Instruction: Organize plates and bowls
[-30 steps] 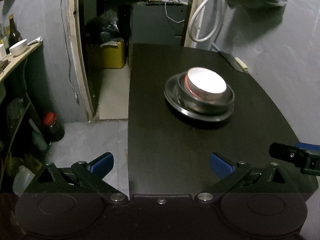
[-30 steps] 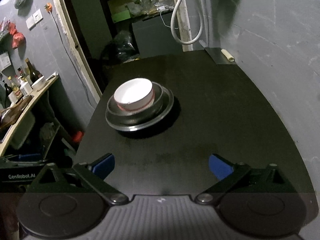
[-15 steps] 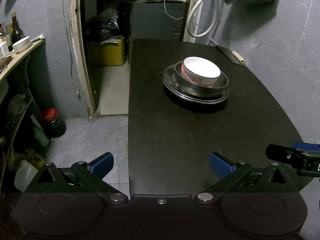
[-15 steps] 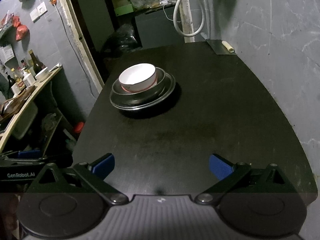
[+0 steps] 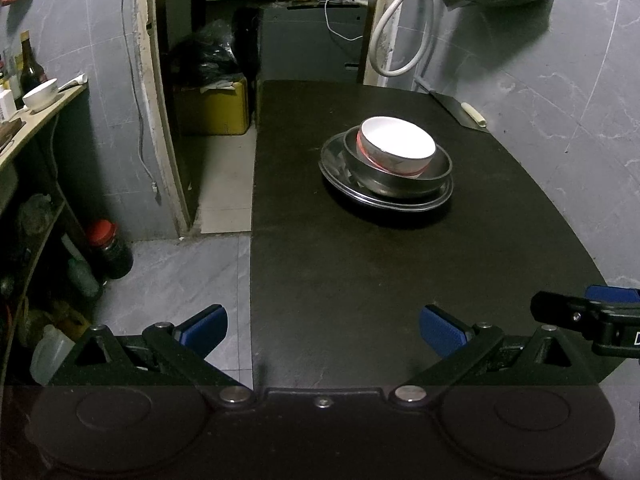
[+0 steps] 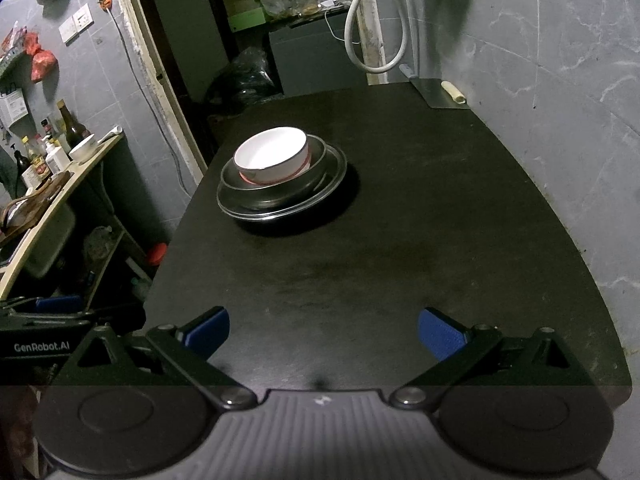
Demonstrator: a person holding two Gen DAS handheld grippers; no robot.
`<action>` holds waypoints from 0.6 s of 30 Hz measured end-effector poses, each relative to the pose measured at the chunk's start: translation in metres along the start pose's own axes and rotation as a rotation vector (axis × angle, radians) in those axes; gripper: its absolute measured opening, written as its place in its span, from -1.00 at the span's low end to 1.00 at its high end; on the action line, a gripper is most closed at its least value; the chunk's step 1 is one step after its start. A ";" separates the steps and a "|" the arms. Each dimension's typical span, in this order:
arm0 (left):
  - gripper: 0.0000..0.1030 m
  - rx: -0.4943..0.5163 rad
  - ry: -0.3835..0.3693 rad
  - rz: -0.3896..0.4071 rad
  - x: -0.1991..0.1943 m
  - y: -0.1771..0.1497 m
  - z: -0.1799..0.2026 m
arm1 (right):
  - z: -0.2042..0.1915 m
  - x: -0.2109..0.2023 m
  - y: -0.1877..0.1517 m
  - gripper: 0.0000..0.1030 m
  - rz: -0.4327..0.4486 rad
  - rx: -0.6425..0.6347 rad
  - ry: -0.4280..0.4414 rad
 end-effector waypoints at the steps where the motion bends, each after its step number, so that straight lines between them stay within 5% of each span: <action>1: 0.98 0.000 0.001 -0.001 0.000 0.000 0.000 | 0.000 0.000 0.000 0.99 0.000 0.000 0.000; 18: 0.98 0.004 0.000 -0.004 0.002 0.001 0.002 | 0.006 0.001 0.003 0.99 0.001 0.008 -0.010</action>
Point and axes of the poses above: each gripper's, at about its wrist camera, not at the fingertips, and x roughly the way its jaws point, z to its right, y to its top, the point moved 4 cm from there along x, roughly the way its jaws point, and after that the axes turned 9 degrees about -x, right-handed, at the moved point
